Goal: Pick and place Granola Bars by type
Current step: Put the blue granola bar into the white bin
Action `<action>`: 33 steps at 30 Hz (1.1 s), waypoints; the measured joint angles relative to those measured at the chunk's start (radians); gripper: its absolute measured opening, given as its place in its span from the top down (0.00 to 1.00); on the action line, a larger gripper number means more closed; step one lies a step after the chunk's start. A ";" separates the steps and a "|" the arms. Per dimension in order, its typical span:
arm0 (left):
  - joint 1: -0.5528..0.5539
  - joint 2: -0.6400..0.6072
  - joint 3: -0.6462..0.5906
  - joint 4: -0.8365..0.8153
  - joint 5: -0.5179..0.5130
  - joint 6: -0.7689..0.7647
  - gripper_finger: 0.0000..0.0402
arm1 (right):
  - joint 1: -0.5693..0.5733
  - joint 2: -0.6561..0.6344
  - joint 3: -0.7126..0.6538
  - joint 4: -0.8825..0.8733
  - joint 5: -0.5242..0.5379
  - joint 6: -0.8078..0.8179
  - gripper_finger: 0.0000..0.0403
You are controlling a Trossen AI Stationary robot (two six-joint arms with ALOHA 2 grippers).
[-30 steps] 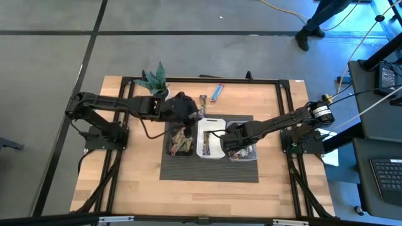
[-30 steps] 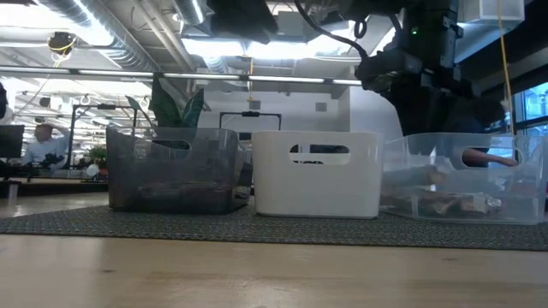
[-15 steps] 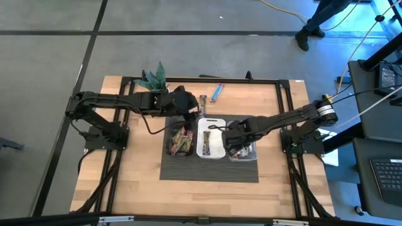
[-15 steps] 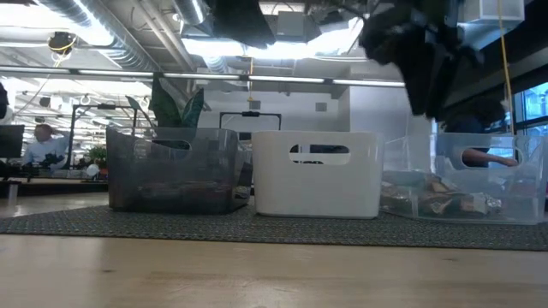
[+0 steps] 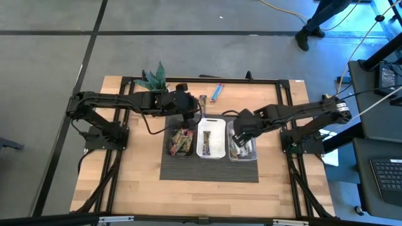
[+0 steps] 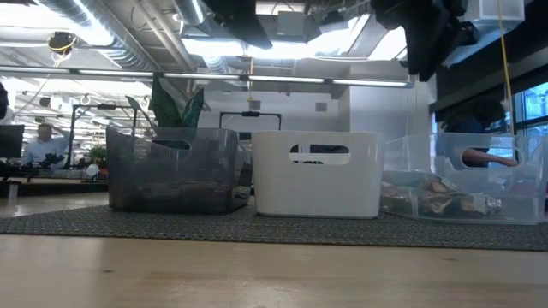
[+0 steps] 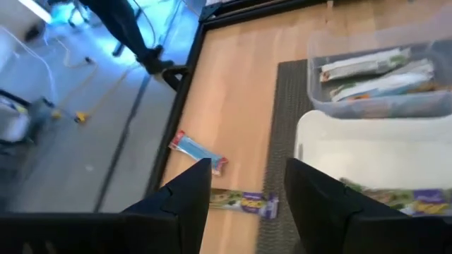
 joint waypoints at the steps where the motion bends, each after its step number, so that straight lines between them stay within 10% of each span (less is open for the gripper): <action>1: 0.000 0.000 0.000 0.000 -0.009 0.021 0.58 | -0.009 -0.010 0.000 0.003 0.011 -0.022 0.66; 20: 0.155 0.053 0.000 0.138 0.098 -0.330 0.38 | -0.381 -0.087 -0.002 0.016 -0.079 -0.768 0.66; 33: 0.256 0.199 0.002 0.229 0.100 -0.588 0.38 | -0.544 -0.458 -0.327 0.421 -0.261 -0.856 0.66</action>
